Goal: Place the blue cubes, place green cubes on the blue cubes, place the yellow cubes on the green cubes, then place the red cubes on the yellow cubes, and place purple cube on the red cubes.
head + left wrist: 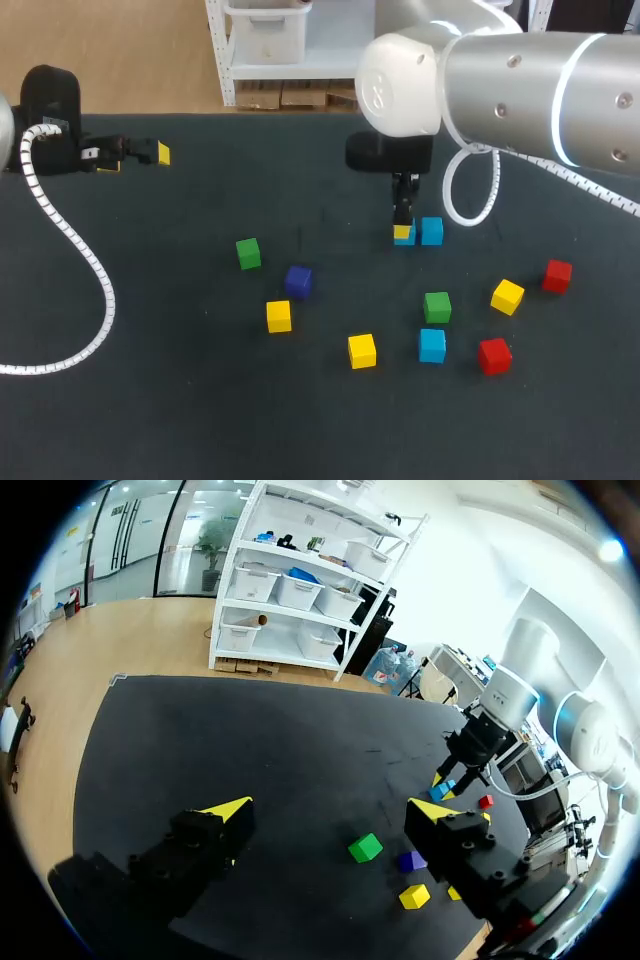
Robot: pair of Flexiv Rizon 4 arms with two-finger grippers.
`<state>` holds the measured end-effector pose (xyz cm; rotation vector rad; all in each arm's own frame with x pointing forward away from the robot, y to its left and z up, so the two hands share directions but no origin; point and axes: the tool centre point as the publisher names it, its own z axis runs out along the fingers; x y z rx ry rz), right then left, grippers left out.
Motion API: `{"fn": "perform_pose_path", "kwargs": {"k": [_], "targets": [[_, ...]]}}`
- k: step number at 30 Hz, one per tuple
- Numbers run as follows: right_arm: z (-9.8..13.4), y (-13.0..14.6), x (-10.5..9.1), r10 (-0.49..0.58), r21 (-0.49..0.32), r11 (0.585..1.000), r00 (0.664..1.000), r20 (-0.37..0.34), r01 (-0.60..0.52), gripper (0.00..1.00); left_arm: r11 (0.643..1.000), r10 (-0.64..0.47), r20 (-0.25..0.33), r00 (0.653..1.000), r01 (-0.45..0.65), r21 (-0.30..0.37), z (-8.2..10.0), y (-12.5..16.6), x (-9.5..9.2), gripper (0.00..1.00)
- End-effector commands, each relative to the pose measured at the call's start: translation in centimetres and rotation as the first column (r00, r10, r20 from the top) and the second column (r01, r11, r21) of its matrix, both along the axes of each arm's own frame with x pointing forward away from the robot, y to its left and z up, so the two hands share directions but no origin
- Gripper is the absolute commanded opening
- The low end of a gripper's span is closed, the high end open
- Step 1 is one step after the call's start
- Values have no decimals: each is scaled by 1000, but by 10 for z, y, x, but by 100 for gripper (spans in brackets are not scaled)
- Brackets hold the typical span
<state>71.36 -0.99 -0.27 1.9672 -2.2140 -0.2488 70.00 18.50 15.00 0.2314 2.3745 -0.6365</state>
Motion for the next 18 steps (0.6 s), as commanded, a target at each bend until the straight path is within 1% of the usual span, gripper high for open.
{"fn": "perform_pose_path", "kwargs": {"k": [1, 4, 5, 6, 7, 8, 14, 18], "targets": [[-1, 1, 1, -1, 1, 1000, 1000, 0, 1, 42, 1000, 0, 0, 1000, 0, 0, 0, 0, 0, 100], [0, 1, 1, -3, 1, 1000, 1000, 0, 3, 48, 1000, 0, 0, 1000, 0, 0, 0, 0, 0, 100], [0, 1, 1, -3, 1, 1000, 1000, 0, 3, 55, 1000, 0, 0, 1000, 0, 0, 0, 0, 0, 100], [0, 1, 1, -4, 1, 1000, 1000, 0, 4, 73, 1000, 0, 0, 1000, 0, 0, 0, 0, 0, 100], [0, 1, 1, -5, 2, 1000, 1000, 1, 5, 98, 1000, 0, 0, 1000, 0, 0, 0, 0, 0, 100], [0, 1, 1, -5, 2, 1000, 1000, 1, 5, 100, 1000, 0, 0, 1000, 0, 0, 0, 0, 0, 100], [0, 1, 1, -14, 4, 1000, 1000, -1, 14, 100, 1000, 0, 0, 1000, 0, 0, 0, 0, 0, 100], [9, 1, -3, -29, 12, 1000, 1000, 10, 29, 100, 1000, 0, 0, 1000, 0, 0, 0, 0, 0, 100]]}}
